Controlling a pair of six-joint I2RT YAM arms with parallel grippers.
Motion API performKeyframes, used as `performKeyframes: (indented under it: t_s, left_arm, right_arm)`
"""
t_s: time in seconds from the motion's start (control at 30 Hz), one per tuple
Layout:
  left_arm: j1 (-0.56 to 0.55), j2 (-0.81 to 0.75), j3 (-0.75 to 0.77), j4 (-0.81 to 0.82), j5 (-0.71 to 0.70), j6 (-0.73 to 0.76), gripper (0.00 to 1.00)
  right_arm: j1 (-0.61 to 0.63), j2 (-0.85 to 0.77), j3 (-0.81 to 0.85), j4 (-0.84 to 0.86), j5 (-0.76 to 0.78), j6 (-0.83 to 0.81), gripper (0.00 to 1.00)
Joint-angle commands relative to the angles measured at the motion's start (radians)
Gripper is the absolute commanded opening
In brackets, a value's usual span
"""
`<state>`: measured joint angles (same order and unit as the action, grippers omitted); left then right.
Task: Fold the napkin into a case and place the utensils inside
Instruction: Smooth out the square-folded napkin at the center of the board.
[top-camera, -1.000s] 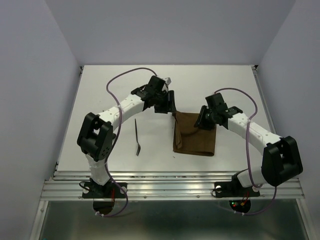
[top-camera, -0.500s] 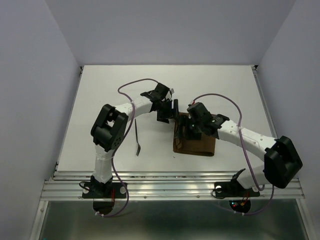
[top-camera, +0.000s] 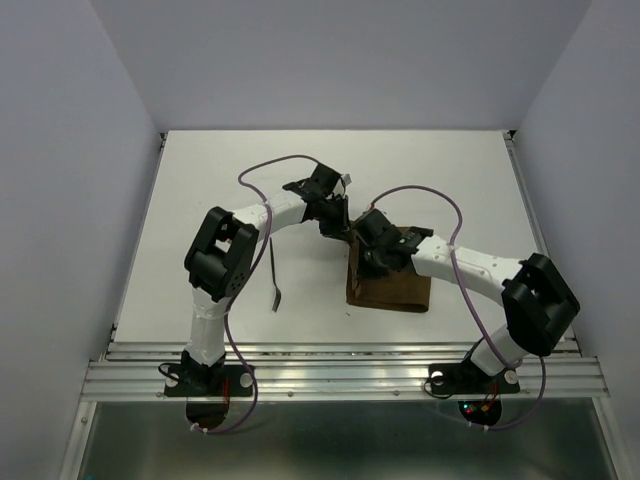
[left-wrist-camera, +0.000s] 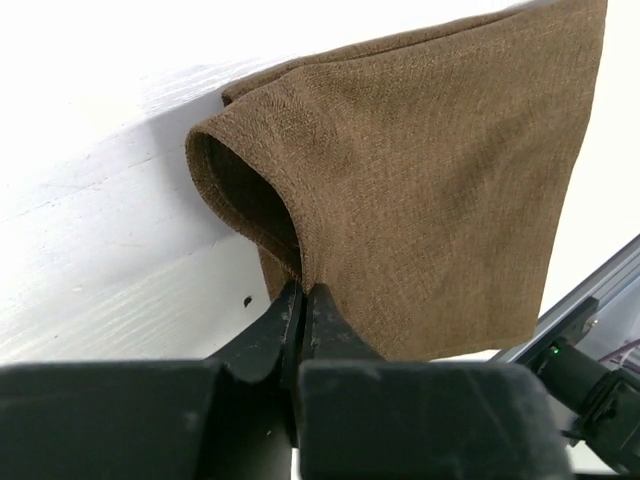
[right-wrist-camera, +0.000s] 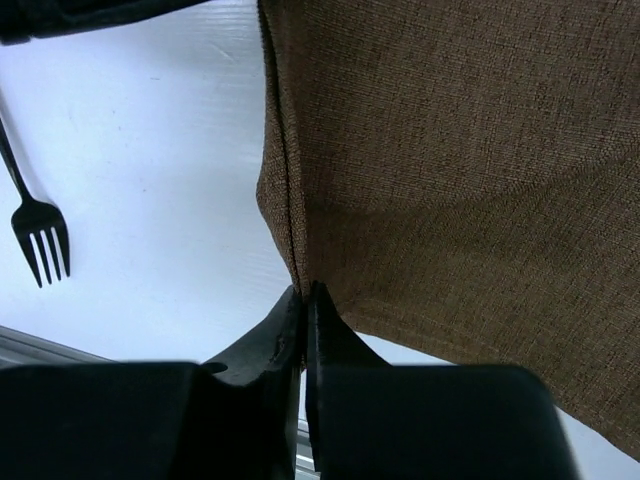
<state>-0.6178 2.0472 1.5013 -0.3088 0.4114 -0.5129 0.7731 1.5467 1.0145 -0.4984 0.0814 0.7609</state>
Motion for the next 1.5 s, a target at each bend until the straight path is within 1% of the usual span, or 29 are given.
performKeyframes:
  t_s: [0.0, 0.13, 0.27, 0.37, 0.63, 0.7, 0.73, 0.77, 0.8, 0.83, 0.87, 0.9, 0.93, 0.97, 1.0, 1.07, 1.1, 1.13, 1.17, 1.2, 1.23, 1.27, 1.33, 1.37, 1.47]
  left_arm:
    - [0.004, 0.011, 0.042, 0.016, 0.026, 0.014, 0.0]
    - [0.009, 0.025, 0.051, 0.014, 0.029, 0.019, 0.0]
    - [0.016, 0.034, 0.048, 0.016, 0.029, 0.027, 0.0]
    - [0.021, 0.037, 0.034, 0.02, 0.027, 0.03, 0.0]
    - [0.03, 0.033, -0.038, 0.053, 0.029, 0.031, 0.0]
    - [0.035, 0.031, -0.05, 0.056, 0.029, 0.036, 0.01]
    - [0.036, 0.03, -0.053, 0.054, 0.029, 0.037, 0.06]
    - [0.039, 0.028, -0.053, 0.051, 0.026, 0.04, 0.11]
    - [0.043, 0.019, -0.053, 0.044, 0.02, 0.048, 0.23]
    - [0.046, 0.011, -0.05, 0.039, 0.015, 0.053, 0.29]
    - [0.047, 0.005, -0.046, 0.034, 0.007, 0.059, 0.34]
    - [0.05, -0.001, -0.027, 0.014, -0.009, 0.065, 0.42]
    - [0.052, -0.011, -0.013, 0.001, -0.022, 0.071, 0.46]
    - [0.053, -0.019, -0.001, -0.027, -0.032, 0.085, 0.55]
    - [0.055, -0.024, 0.013, -0.039, -0.046, 0.091, 0.59]
    - [0.058, -0.047, 0.046, -0.059, -0.088, 0.1, 0.61]
    - [0.058, -0.056, 0.057, -0.078, -0.106, 0.108, 0.61]
    - [0.059, -0.064, 0.074, -0.085, -0.143, 0.108, 0.61]
    - [0.059, -0.087, 0.079, -0.092, -0.166, 0.108, 0.61]
    - [0.058, -0.102, 0.073, -0.087, -0.187, 0.102, 0.6]
    - [0.058, -0.132, 0.065, -0.081, -0.187, 0.099, 0.59]
    - [0.053, -0.145, 0.059, -0.072, -0.184, 0.097, 0.58]
    - [0.041, -0.171, 0.037, -0.07, -0.16, 0.096, 0.51]
    - [0.023, -0.174, 0.03, -0.069, -0.145, 0.099, 0.45]
    - [-0.009, -0.189, -0.027, -0.056, -0.063, 0.102, 0.34]
  right_arm:
    - [0.046, -0.014, 0.07, -0.031, 0.087, 0.006, 0.01]
    - [0.094, 0.01, 0.124, -0.107, 0.121, -0.015, 0.01]
    - [0.141, 0.053, 0.196, -0.207, 0.196, -0.02, 0.01]
    - [0.166, 0.079, 0.231, -0.256, 0.224, -0.029, 0.01]
    - [0.227, 0.168, 0.269, -0.275, 0.224, -0.043, 0.01]
    - [0.236, 0.185, 0.265, -0.247, 0.189, -0.048, 0.16]
    - [0.236, 0.188, 0.259, -0.223, 0.175, -0.049, 0.21]
    - [0.236, 0.181, 0.251, -0.218, 0.166, -0.045, 0.41]
    - [0.236, 0.168, 0.246, -0.209, 0.161, -0.04, 0.49]
    - [0.236, 0.152, 0.24, -0.204, 0.167, -0.035, 0.57]
    - [0.236, 0.13, 0.231, -0.203, 0.179, -0.034, 0.59]
    - [0.236, 0.081, 0.219, -0.203, 0.21, -0.028, 0.59]
    - [0.227, 0.054, 0.211, -0.204, 0.219, -0.029, 0.61]
    - [0.216, 0.024, 0.204, -0.206, 0.222, -0.028, 0.63]
    - [0.201, -0.037, 0.181, -0.206, 0.224, -0.026, 0.63]
    - [0.141, -0.1, 0.15, -0.206, 0.224, -0.021, 0.63]
    - [0.114, -0.131, 0.13, -0.206, 0.216, -0.021, 0.59]
    - [0.047, -0.184, 0.083, -0.204, 0.209, -0.02, 0.55]
    - [0.01, -0.209, 0.056, -0.204, 0.198, -0.02, 0.52]
    - [-0.024, -0.23, 0.032, -0.204, 0.173, -0.02, 0.43]
    - [-0.081, -0.27, -0.02, -0.197, 0.161, -0.02, 0.38]
    - [-0.106, -0.286, -0.046, -0.19, 0.147, -0.021, 0.3]
    - [-0.144, -0.309, -0.089, -0.18, 0.117, -0.02, 0.24]
    - [-0.171, -0.324, -0.129, -0.177, 0.103, -0.017, 0.2]
    - [-0.21, -0.339, -0.183, -0.175, 0.089, 0.0, 0.17]
